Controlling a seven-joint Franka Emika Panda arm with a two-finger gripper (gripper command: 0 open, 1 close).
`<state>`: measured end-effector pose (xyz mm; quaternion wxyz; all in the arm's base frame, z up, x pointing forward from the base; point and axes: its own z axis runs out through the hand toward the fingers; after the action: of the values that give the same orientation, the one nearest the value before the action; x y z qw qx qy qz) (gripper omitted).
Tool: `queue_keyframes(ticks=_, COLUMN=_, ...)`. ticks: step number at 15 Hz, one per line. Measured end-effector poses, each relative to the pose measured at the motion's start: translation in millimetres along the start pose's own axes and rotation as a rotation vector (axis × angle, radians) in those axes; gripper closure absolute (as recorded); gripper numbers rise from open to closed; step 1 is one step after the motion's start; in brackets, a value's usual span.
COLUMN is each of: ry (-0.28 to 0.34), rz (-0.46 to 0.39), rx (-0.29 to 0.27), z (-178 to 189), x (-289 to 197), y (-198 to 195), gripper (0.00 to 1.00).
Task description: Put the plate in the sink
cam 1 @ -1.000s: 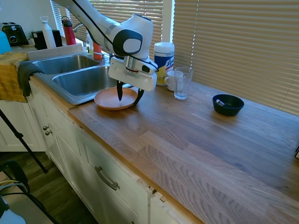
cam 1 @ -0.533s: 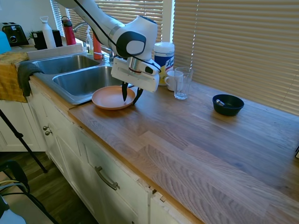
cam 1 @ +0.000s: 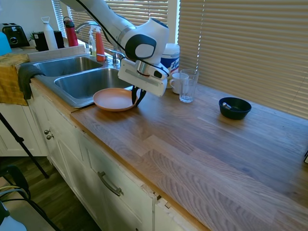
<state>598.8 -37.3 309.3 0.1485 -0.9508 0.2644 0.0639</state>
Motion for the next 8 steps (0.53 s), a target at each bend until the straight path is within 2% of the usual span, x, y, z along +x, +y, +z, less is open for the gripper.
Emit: queue_keyframes(ticks=8, ry=-0.064, rz=0.03, rx=0.126, z=-15, x=7, y=6, gripper=1.0)
